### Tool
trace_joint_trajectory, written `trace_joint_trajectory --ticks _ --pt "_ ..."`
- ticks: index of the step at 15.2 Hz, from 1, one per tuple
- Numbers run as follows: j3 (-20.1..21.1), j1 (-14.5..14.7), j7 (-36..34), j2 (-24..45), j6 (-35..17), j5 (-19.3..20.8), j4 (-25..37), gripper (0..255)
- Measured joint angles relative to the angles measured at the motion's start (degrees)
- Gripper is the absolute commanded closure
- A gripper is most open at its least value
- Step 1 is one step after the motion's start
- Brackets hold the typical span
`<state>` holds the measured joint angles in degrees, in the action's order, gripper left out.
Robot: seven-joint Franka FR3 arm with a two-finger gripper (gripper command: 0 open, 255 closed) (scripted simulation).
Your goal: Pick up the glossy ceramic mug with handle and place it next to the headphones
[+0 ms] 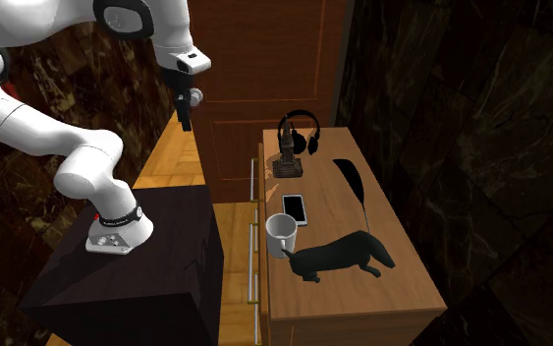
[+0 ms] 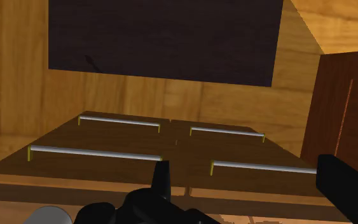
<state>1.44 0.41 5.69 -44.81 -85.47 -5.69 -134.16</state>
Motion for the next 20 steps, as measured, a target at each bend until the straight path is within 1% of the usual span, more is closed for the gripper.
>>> trace_joint_trajectory --ticks 1,3,8,14,20 --pt "0.0 0.0 0.0 0.0 0.0 0.0 0.0 0" --pt "-0.6 -0.4 1.0 1.5 -1.9 0.8 -0.4 0" --pt "-2.8 -1.8 4.2 7.4 -9.7 3.6 -1.9 0" --pt "-5.2 -3.3 7.4 17.1 -20.2 6.1 -1.9 0" --pt "-7.2 -4.5 9.9 28.5 -28.6 7.7 2.1 0"
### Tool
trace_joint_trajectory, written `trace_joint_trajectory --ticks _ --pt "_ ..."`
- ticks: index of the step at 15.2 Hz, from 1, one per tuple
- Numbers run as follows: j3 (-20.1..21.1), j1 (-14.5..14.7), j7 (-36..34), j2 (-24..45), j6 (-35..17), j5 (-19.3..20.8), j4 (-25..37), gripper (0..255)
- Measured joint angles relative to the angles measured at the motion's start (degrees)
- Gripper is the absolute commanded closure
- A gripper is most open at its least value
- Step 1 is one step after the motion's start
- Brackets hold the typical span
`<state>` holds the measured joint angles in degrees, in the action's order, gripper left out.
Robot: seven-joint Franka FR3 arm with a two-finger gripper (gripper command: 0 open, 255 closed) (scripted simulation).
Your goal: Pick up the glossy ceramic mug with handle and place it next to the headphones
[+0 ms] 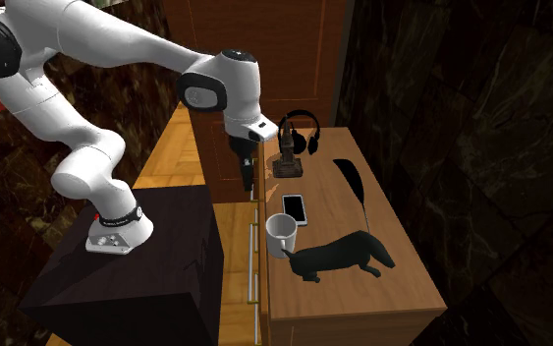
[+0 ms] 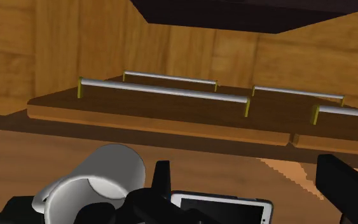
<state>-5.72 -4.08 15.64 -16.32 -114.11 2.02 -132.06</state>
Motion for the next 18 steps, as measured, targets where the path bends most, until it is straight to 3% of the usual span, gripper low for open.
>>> trace_joint_trajectory --ticks 9,18 --pt "-3.0 -2.1 4.6 17.6 -9.8 0.5 9.5 0" --pt "-3.3 -2.6 5.5 22.8 -15.6 0.0 9.1 0"
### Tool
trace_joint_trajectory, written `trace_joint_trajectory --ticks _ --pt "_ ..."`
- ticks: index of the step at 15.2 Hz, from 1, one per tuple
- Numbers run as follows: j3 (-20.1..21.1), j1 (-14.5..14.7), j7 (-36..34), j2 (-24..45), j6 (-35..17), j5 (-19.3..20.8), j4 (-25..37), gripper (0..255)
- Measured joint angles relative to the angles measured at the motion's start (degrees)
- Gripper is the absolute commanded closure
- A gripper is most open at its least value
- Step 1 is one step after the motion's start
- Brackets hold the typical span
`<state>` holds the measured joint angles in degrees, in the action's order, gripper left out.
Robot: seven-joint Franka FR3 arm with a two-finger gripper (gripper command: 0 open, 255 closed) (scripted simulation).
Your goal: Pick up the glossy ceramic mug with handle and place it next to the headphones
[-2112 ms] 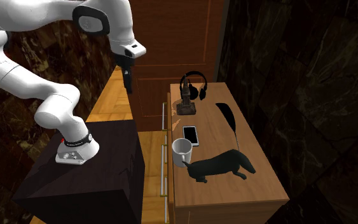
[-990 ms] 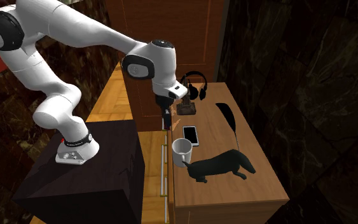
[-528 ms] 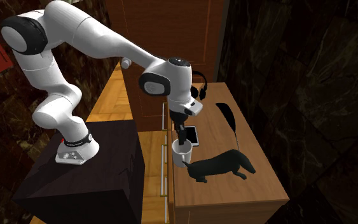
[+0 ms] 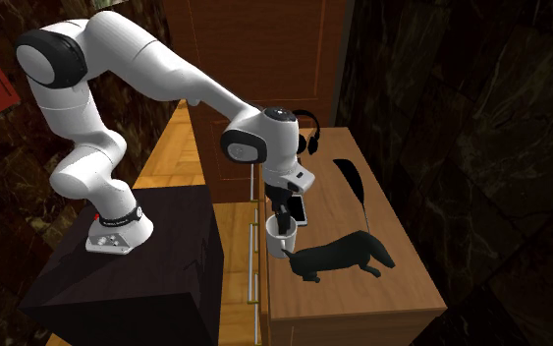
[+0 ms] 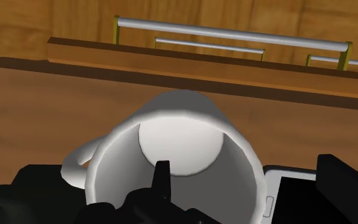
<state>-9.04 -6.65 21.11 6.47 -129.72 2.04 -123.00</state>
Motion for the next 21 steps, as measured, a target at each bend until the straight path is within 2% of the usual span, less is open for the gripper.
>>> trace_joint_trajectory --ticks 6,7,17,21 --pt "0.0 0.0 0.0 0.4 -0.6 -0.1 -0.1 0" --pt "0.0 0.0 0.0 0.4 -0.6 -0.1 -0.1 255" --pt "0.0 0.0 0.0 0.4 -0.6 -0.1 -0.1 255" --pt "0.0 0.0 -0.1 -0.8 1.5 0.1 0.7 255"
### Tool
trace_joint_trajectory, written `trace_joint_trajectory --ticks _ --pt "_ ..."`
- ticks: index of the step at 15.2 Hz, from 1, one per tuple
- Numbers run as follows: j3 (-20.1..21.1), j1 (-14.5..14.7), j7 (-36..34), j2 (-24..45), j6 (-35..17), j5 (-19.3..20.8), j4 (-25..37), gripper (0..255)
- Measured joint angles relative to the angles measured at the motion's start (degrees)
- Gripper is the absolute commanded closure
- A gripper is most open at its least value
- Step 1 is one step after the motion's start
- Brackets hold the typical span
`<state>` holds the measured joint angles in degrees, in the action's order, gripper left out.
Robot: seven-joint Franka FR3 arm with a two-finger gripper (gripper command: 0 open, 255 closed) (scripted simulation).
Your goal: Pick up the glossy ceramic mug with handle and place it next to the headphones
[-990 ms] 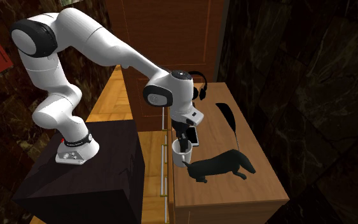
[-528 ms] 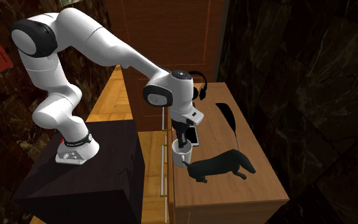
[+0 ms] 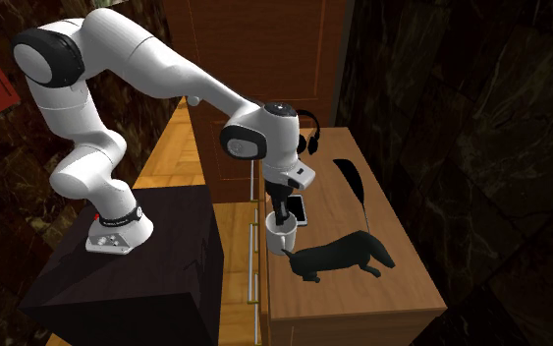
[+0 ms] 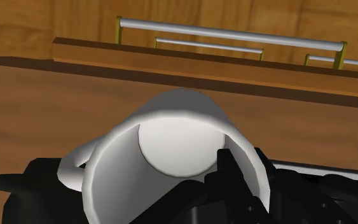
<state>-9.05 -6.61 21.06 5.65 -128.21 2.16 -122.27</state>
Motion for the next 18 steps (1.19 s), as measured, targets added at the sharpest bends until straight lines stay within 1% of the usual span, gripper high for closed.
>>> trace_joint_trajectory --ticks 10,18 --pt "-0.1 0.0 0.1 -3.6 7.3 0.5 3.8 255" --pt "0.0 0.2 0.0 -5.3 13.3 0.6 8.1 255"
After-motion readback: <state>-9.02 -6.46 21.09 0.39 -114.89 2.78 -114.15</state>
